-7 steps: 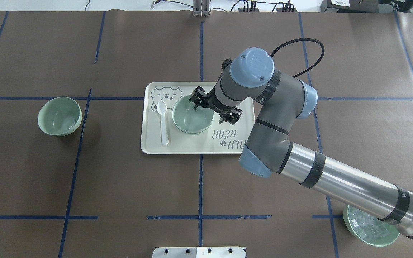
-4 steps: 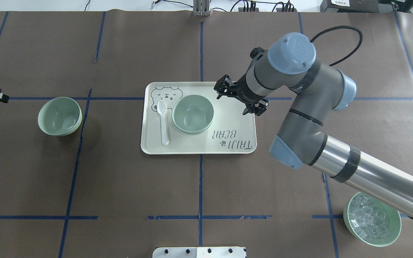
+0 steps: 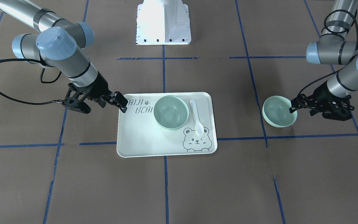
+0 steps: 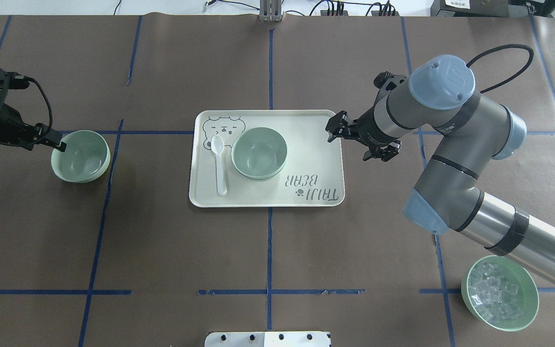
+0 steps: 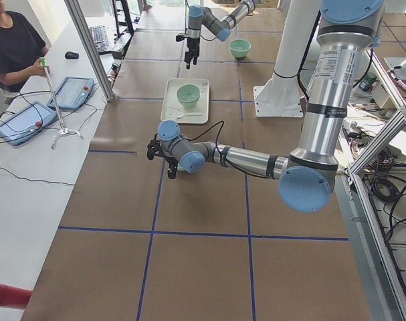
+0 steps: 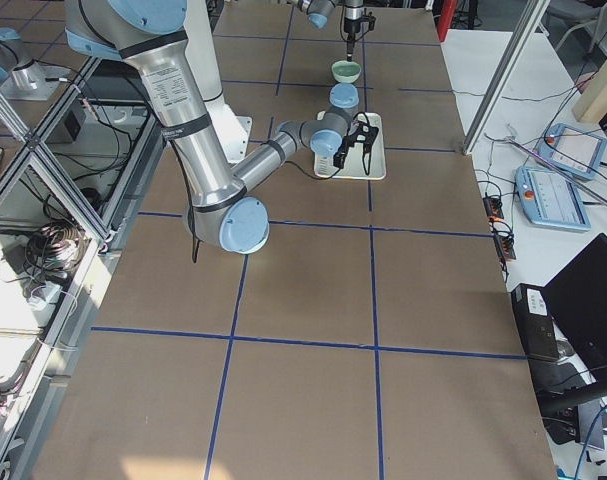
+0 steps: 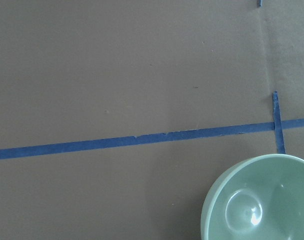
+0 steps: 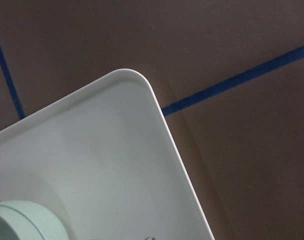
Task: Stack green bowls together
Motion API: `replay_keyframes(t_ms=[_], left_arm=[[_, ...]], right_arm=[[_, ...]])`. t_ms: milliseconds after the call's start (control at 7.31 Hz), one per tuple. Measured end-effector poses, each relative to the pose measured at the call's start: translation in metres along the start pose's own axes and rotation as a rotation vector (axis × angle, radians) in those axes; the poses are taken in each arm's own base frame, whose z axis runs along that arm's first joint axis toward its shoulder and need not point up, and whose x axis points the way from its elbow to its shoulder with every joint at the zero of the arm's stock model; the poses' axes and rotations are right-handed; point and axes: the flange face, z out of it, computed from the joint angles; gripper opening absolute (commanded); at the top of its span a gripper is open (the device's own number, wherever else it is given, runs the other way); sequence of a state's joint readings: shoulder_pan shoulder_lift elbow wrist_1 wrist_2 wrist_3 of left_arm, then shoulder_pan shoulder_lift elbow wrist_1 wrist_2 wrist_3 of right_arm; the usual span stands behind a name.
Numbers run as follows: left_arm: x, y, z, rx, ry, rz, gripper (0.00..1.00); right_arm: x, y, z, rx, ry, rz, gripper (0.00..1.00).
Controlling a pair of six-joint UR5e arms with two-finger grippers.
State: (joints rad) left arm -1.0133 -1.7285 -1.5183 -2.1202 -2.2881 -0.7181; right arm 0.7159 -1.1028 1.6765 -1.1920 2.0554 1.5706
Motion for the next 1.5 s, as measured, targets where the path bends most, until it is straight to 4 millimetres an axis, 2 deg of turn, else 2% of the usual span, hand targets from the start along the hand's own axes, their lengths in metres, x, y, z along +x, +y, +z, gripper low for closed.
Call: replay_keyframes(t_ms=[137, 410, 684, 821, 957, 1094, 1231, 1368, 1504], left_arm=[[0.004, 0.003, 0.01, -0.006, -0.015, 0.006, 0.01], [0.009, 0.006, 0.022, -0.018, -0.026, 0.011, 0.0], [0.011, 0.007, 0.022, -0.019, -0.024, 0.011, 0.0], [0.022, 0.005, 0.015, -0.01, -0.01, 0.024, 0.0], [0.045, 0.0, -0.001, 0.018, 0.018, 0.04, 0.0], [0.079, -0.012, -0.021, 0.055, 0.058, 0.022, 0.0], [0.123, -0.031, -0.038, 0.085, 0.102, -0.044, 0.0], [0.178, -0.046, -0.044, 0.082, 0.139, -0.124, 0.0], [0.244, -0.05, -0.036, 0.06, 0.146, -0.177, 0.0]], right_arm=[[0.001, 0.0, 0.0, 0.0, 0.001, 0.0, 1.0], [0.001, 0.0, 0.0, -0.001, 0.0, -0.001, 1.0], [0.002, -0.003, -0.003, -0.001, -0.001, 0.002, 1.0], [0.01, -0.012, -0.01, -0.004, -0.001, 0.007, 1.0], [0.034, -0.028, -0.024, -0.007, 0.006, -0.006, 1.0], [0.069, -0.043, -0.04, -0.002, 0.022, -0.055, 1.0], [0.106, -0.057, -0.051, 0.012, 0.046, -0.109, 1.0], [0.139, -0.072, -0.06, 0.027, 0.073, -0.158, 1.0], [0.166, -0.085, -0.067, 0.038, 0.099, -0.2, 1.0]])
